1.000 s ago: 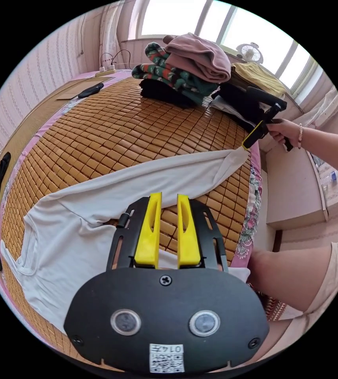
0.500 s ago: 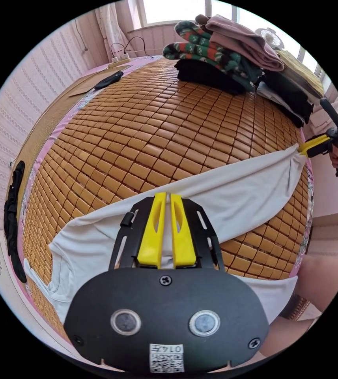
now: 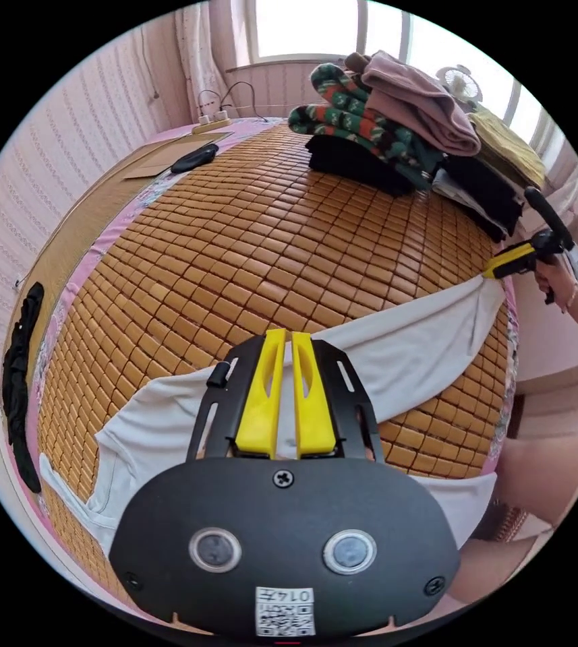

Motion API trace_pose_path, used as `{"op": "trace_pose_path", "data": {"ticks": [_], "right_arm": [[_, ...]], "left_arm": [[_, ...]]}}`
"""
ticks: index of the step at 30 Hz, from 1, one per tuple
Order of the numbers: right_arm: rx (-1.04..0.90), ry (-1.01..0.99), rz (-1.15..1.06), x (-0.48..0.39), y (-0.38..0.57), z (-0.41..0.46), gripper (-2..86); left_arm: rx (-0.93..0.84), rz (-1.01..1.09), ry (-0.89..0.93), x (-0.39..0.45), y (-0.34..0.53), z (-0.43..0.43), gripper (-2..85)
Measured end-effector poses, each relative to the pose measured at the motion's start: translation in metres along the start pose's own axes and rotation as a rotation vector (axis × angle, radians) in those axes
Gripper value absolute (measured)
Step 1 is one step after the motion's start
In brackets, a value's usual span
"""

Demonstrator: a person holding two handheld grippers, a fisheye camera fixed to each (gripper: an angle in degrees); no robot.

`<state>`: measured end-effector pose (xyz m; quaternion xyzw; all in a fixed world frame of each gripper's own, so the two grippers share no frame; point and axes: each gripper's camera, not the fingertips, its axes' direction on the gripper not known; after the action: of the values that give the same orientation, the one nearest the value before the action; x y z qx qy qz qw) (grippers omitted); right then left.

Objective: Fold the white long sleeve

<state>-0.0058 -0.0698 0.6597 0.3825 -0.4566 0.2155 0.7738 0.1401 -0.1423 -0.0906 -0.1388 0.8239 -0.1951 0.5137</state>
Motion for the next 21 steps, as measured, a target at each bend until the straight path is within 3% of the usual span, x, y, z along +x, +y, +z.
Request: {"op": "trace_pose_path", "data": {"ticks": [3,9,16,21], "right_arm": [[0.032,-0.041,-0.003,0.005,0.009,-0.007,1.7],[0.098,-0.043,0.025,0.021,0.01,-0.023,2.1],[0.151,-0.022,0.092,0.032,0.024,-0.04,8.7],[0.135,-0.187,0.046,0.017,0.031,-0.025,9.6]], "left_arm": [[-0.033,0.127,0.126,0.014,0.011,0.006,-0.5],[-0.069,0.055,0.045,-0.003,0.002,0.036,-0.9],[-0.003,-0.004,0.027,-0.02,-0.007,0.013,-1.0],[0.034,0.05,0.215,0.026,0.008,-0.009,-1.0]]}}
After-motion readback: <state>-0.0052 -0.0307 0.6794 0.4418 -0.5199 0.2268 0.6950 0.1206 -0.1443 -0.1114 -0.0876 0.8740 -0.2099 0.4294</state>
